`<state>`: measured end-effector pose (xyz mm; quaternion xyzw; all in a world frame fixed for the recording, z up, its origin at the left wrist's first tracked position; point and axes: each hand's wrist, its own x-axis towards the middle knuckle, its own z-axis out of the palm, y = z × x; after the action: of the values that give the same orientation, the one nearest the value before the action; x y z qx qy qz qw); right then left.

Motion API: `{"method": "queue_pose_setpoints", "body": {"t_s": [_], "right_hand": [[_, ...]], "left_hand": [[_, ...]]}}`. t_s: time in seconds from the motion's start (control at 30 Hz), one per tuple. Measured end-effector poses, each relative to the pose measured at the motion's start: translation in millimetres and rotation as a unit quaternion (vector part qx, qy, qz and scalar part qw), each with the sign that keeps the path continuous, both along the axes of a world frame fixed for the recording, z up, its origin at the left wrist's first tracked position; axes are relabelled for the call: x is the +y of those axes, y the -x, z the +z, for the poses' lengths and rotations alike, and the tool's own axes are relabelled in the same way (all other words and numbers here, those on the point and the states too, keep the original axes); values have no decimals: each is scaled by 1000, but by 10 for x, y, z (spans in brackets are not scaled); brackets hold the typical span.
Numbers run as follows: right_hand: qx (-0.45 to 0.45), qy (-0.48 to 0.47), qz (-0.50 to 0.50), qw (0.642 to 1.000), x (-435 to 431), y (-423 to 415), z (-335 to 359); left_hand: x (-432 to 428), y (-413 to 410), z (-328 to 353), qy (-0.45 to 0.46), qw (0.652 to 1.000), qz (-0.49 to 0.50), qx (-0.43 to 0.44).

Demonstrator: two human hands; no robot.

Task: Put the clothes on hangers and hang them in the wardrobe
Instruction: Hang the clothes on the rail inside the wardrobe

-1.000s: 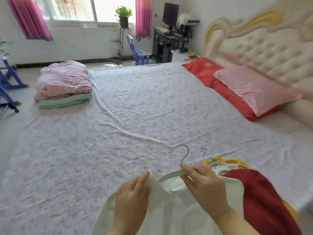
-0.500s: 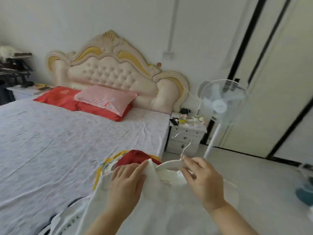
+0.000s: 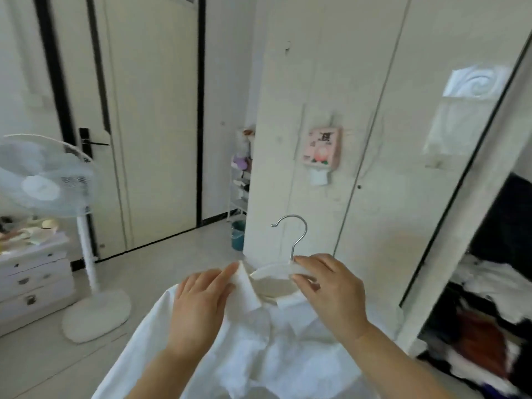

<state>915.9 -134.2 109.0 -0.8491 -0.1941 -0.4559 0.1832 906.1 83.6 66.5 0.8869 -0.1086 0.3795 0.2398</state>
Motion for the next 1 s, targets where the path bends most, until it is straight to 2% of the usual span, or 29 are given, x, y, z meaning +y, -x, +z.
{"method": "queue_pose_setpoints", "body": {"t_s": [0.17, 0.27, 0.4, 0.63, 0.8, 0.93, 1.0], "right_hand": [[-22, 5, -122, 992, -1493, 244, 128], [-28, 38, -203, 978, -2240, 417, 186], [-14, 20, -295, 955, -3103, 607, 240], [91, -49, -433, 895, -4163, 854, 411], [93, -87, -489, 863, -4743, 920, 575], [113, -80, -509, 850, -5190, 888, 767], [96, -74, -504, 855, -5438, 811, 850]], "left_hand": [[-1595, -377, 83, 20, 993, -119, -19], [-2452, -517, 130, 30, 981, -191, -11], [-3488, -677, 335, 18, 958, -284, -28], [-4918, -1017, 592, 12, 905, -423, -44], [-5775, -1175, 715, 30, 860, -506, -60], [-6427, -1310, 750, 32, 848, -528, -43], [-6769, -1417, 754, 19, 847, -531, -13]]}}
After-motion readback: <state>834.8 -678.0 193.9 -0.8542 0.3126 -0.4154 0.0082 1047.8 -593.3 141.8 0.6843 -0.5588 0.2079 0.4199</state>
